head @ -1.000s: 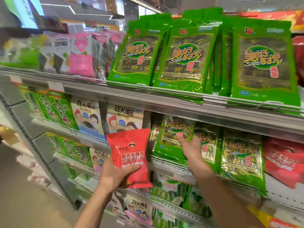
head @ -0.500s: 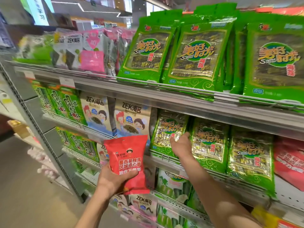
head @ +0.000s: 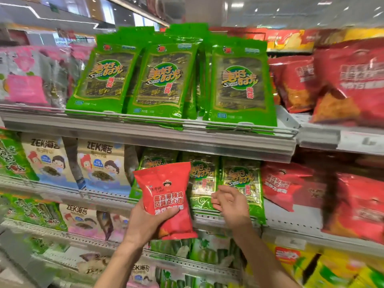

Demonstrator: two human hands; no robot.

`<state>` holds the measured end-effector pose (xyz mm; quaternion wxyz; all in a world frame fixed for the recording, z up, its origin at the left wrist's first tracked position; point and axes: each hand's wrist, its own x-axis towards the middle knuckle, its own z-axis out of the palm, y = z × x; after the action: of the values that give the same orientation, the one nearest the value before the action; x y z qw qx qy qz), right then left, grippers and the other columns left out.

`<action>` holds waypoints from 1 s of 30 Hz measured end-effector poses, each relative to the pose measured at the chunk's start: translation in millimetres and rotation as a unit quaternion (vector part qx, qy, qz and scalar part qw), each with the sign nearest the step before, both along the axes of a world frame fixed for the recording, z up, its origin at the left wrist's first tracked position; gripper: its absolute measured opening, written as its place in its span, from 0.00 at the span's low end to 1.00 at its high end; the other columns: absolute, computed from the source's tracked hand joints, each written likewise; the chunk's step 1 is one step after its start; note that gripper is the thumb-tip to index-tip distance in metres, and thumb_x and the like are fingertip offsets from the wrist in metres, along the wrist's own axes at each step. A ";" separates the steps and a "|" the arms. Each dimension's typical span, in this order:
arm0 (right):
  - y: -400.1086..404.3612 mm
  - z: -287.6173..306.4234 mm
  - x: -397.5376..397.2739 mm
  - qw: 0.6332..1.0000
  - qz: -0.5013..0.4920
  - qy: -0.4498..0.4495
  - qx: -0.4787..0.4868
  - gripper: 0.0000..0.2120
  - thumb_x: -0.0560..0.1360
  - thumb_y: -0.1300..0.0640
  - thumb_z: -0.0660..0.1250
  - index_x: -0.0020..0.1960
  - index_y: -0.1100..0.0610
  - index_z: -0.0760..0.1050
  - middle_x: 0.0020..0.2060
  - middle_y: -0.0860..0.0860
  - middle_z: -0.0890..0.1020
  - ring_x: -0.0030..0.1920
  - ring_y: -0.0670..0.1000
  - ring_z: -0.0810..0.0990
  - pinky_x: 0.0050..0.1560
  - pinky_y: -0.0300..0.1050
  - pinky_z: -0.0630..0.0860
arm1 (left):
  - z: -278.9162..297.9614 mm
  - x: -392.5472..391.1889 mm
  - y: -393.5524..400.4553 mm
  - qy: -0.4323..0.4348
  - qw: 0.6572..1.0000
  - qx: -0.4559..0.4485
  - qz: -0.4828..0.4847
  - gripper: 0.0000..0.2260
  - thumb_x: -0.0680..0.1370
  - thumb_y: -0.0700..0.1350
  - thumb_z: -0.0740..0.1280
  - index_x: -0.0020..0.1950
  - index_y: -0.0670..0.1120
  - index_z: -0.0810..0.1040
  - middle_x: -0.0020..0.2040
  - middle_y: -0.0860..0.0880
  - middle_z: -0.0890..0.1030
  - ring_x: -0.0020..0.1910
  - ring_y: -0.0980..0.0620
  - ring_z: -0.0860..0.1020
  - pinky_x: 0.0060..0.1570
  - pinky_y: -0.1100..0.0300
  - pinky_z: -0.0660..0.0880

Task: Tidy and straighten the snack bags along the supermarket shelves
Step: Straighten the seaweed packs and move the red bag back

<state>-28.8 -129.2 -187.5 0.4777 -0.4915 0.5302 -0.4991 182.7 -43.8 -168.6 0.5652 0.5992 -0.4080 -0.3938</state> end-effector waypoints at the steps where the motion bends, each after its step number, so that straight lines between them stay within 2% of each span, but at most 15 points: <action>1: 2.7 -5.5 -26.5 0.999 -0.034 -0.027 0.006 0.10 0.81 0.69 0.65 0.61 0.69 0.77 0.42 0.58 0.85 0.40 0.55 0.84 0.40 0.40 0.82 | 1.9 -18.2 -6.1 0.004 1.000 -0.006 -0.018 0.18 0.64 0.38 0.81 0.51 0.46 0.81 0.43 0.51 0.87 0.41 0.54 0.85 0.35 0.68 0.78; 3: 12.4 -15.2 -80.4 0.995 -0.091 -0.049 0.009 0.07 0.81 0.71 0.63 0.56 0.73 0.77 0.36 0.56 0.85 0.35 0.54 0.84 0.32 0.38 0.80 | 4.9 -56.6 -20.0 0.007 0.999 -0.016 -0.047 0.19 0.64 0.38 0.81 0.53 0.45 0.82 0.44 0.51 0.87 0.43 0.52 0.85 0.37 0.66 0.79; 5: 25.3 -24.5 -126.9 0.990 -0.137 -0.037 0.022 0.06 0.80 0.68 0.65 0.50 0.66 0.81 0.33 0.52 0.86 0.33 0.50 0.85 0.31 0.40 0.81 | 7.1 -97.4 -33.7 0.011 0.997 -0.028 -0.077 0.20 0.64 0.37 0.81 0.53 0.45 0.81 0.43 0.52 0.87 0.42 0.54 0.85 0.37 0.67 0.79; 7: 36.0 -29.7 -163.5 0.983 -0.182 -0.003 0.023 0.13 0.80 0.64 0.65 0.38 0.59 0.81 0.31 0.53 0.84 0.32 0.55 0.83 0.36 0.52 0.81 | 7.4 -137.6 -45.7 0.003 0.993 -0.042 -0.111 0.20 0.63 0.36 0.82 0.52 0.46 0.81 0.41 0.55 0.87 0.40 0.58 0.84 0.36 0.70 0.77; 9: 44.3 -33.9 -191.8 0.974 -0.225 0.011 0.009 0.21 0.81 0.64 0.65 0.29 0.59 0.76 0.26 0.55 0.78 0.31 0.54 0.77 0.38 0.61 0.78 | 7.8 -174.7 -56.3 -0.008 0.989 -0.056 -0.138 0.21 0.63 0.37 0.82 0.52 0.48 0.80 0.42 0.55 0.87 0.41 0.59 0.84 0.38 0.70 0.77; 10: 49.1 -34.8 -203.2 0.972 -0.235 0.011 0.015 0.22 0.82 0.63 0.65 0.28 0.59 0.75 0.25 0.56 0.76 0.31 0.54 0.76 0.39 0.64 0.78 | 8.3 -192.0 -61.3 -0.014 0.986 -0.062 -0.152 0.21 0.63 0.38 0.82 0.52 0.48 0.81 0.44 0.54 0.87 0.42 0.58 0.84 0.39 0.69 0.77; 12: 58.5 -36.4 -223.1 0.970 -0.232 -0.043 0.060 0.21 0.82 0.58 0.66 0.30 0.59 0.77 0.26 0.58 0.78 0.31 0.55 0.78 0.38 0.61 0.79 | 9.8 -224.0 -71.7 -0.027 0.983 -0.075 -0.167 0.21 0.63 0.40 0.83 0.53 0.48 0.81 0.44 0.56 0.86 0.42 0.60 0.84 0.40 0.69 0.77; 14: 64.0 -34.4 -240.7 0.964 -0.212 -0.108 0.115 0.21 0.82 0.53 0.66 0.33 0.60 0.79 0.27 0.58 0.80 0.25 0.54 0.79 0.30 0.48 0.77 | 10.3 -252.9 -81.9 -0.029 0.981 -0.092 -0.166 0.22 0.62 0.38 0.83 0.52 0.49 0.80 0.41 0.62 0.85 0.40 0.65 0.83 0.38 0.73 0.75; 15: 65.1 -32.7 -248.1 0.963 -0.200 -0.133 0.125 0.20 0.82 0.52 0.65 0.36 0.62 0.78 0.26 0.57 0.80 0.23 0.52 0.78 0.25 0.42 0.75 | 9.7 -265.9 -86.8 -0.027 0.981 -0.098 -0.166 0.22 0.62 0.37 0.83 0.51 0.50 0.79 0.41 0.64 0.85 0.39 0.66 0.82 0.38 0.74 0.74; 17: 64.1 -29.1 -260.0 0.958 -0.194 -0.166 0.129 0.18 0.83 0.54 0.64 0.38 0.64 0.76 0.25 0.57 0.80 0.21 0.49 0.77 0.21 0.39 0.73 | 5.0 -287.2 -96.5 -0.025 0.980 -0.093 -0.175 0.24 0.62 0.37 0.83 0.52 0.50 0.78 0.42 0.62 0.85 0.40 0.64 0.83 0.38 0.73 0.75; 18: 62.8 -27.5 -264.6 0.956 -0.193 -0.175 0.134 0.18 0.84 0.55 0.63 0.39 0.65 0.76 0.27 0.58 0.80 0.23 0.50 0.78 0.22 0.39 0.75 | 1.7 -294.2 -100.9 -0.024 0.979 -0.087 -0.181 0.24 0.62 0.37 0.83 0.52 0.49 0.78 0.43 0.60 0.86 0.41 0.63 0.83 0.39 0.72 0.76; 21: 58.9 -28.5 -274.6 0.954 -0.172 -0.190 0.154 0.15 0.84 0.55 0.63 0.50 0.67 0.77 0.42 0.65 0.85 0.40 0.60 0.85 0.38 0.49 0.83 | -6.2 -304.1 -110.4 -0.031 0.977 -0.046 -0.204 0.27 0.60 0.40 0.84 0.55 0.48 0.78 0.47 0.53 0.86 0.45 0.59 0.84 0.45 0.64 0.80; 23: 56.3 -33.3 -280.1 0.954 -0.162 -0.196 0.157 0.15 0.84 0.55 0.63 0.54 0.69 0.76 0.46 0.66 0.86 0.47 0.63 0.86 0.43 0.51 0.84 | -10.1 -304.7 -113.6 -0.013 0.973 -0.016 -0.229 0.30 0.58 0.45 0.84 0.57 0.48 0.77 0.49 0.50 0.86 0.47 0.55 0.85 0.42 0.63 0.80; 26: 54.7 -40.3 -285.5 0.958 -0.149 -0.193 0.151 0.16 0.83 0.53 0.64 0.55 0.69 0.76 0.44 0.64 0.86 0.47 0.62 0.87 0.43 0.51 0.85 | -14.2 -304.4 -115.9 0.035 0.962 0.033 -0.268 0.31 0.61 0.45 0.83 0.61 0.47 0.76 0.51 0.48 0.86 0.48 0.48 0.85 0.40 0.59 0.81; 30: 55.4 -47.4 -288.6 0.961 -0.139 -0.189 0.150 0.16 0.83 0.53 0.64 0.55 0.67 0.77 0.43 0.62 0.87 0.48 0.61 0.87 0.45 0.52 0.85 | -13.6 -303.4 -119.3 0.022 0.942 0.072 -0.328 0.32 0.64 0.48 0.82 0.64 0.47 0.74 0.54 0.47 0.86 0.52 0.46 0.85 0.48 0.54 0.81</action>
<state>-317.4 -73.8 -234.9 0.5632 -0.2327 0.5621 -0.5591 -120.8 -163.2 -182.2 0.3690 0.4624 -0.5397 -0.5989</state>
